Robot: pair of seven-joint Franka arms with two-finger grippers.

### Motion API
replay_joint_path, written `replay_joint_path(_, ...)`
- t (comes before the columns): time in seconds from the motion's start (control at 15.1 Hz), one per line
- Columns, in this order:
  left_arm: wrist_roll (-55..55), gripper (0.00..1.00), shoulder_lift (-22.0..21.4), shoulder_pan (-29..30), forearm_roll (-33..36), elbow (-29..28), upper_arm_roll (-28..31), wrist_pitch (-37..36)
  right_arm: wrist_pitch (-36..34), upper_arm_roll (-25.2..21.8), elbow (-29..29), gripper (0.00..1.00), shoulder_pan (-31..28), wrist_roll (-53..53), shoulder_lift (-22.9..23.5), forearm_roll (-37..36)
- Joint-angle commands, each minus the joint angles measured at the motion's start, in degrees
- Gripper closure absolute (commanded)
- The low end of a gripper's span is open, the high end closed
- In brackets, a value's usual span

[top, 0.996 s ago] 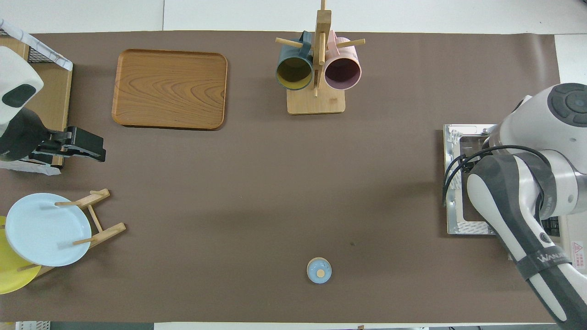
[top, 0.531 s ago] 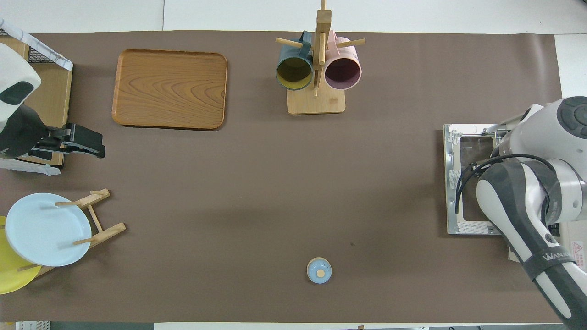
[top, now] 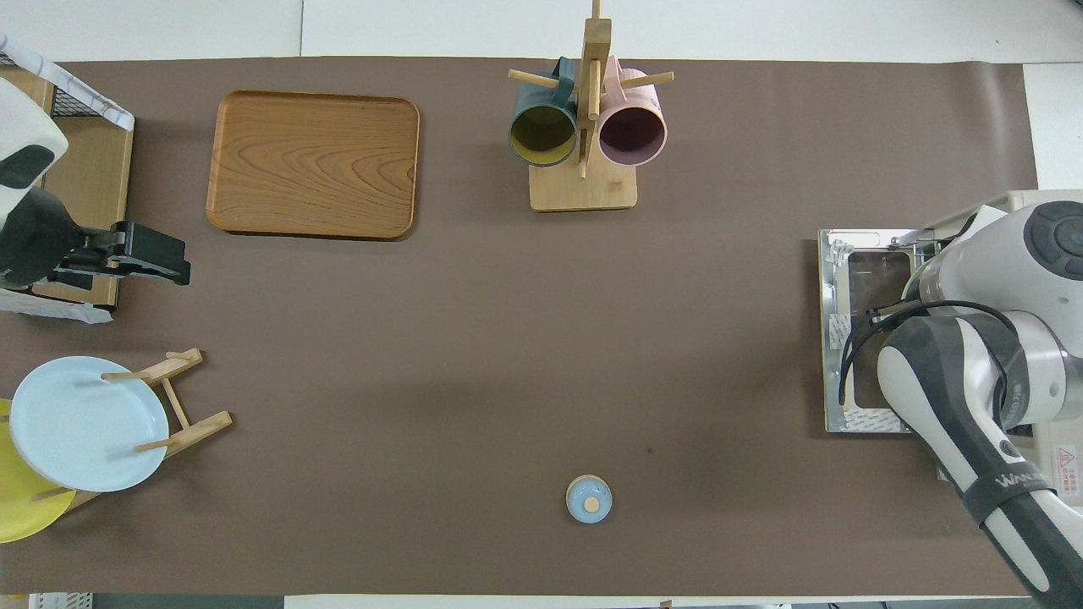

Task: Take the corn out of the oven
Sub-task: 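Grasp the green plate with the right gripper and pull it out, then carry the plate with corn to the table center and lower it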

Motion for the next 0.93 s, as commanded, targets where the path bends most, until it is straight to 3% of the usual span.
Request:
replay_joint_path(0.0,0.21,0.0,-0.7,0.38,0.74,-0.76,-0.13,1.09,1.22,0.47,-2.7,0.91,-0.96,-1.34,-2.23,-2.98)
replay_joint_path(0.07,0.21,0.0,-0.7,0.38,0.74,-0.76,-0.13,1.09,1.22,0.47,-2.97,1.0,-0.96,-1.52,-2.31,-4.3)
replay_joint_path(0.46,0.21,0.0,-0.7,0.47,0.3,-0.76,-0.13,1.44,-1.76,1.43,-0.18,1.0,0.7,-2.93,-1.7,-6.33)
replay_joint_path(0.73,0.12,0.0,-0.7,0.47,0.3,-0.76,-0.13,1.44,-12.82,1.7,10.45,1.0,12.1,5.38,1.11,-5.45)
replay_joint_path(0.86,0.3,0.0,-0.62,1.08,0.3,-0.59,-0.13,1.36,-14.51,1.79,12.32,1.0,17.38,11.89,1.46,-4.84)
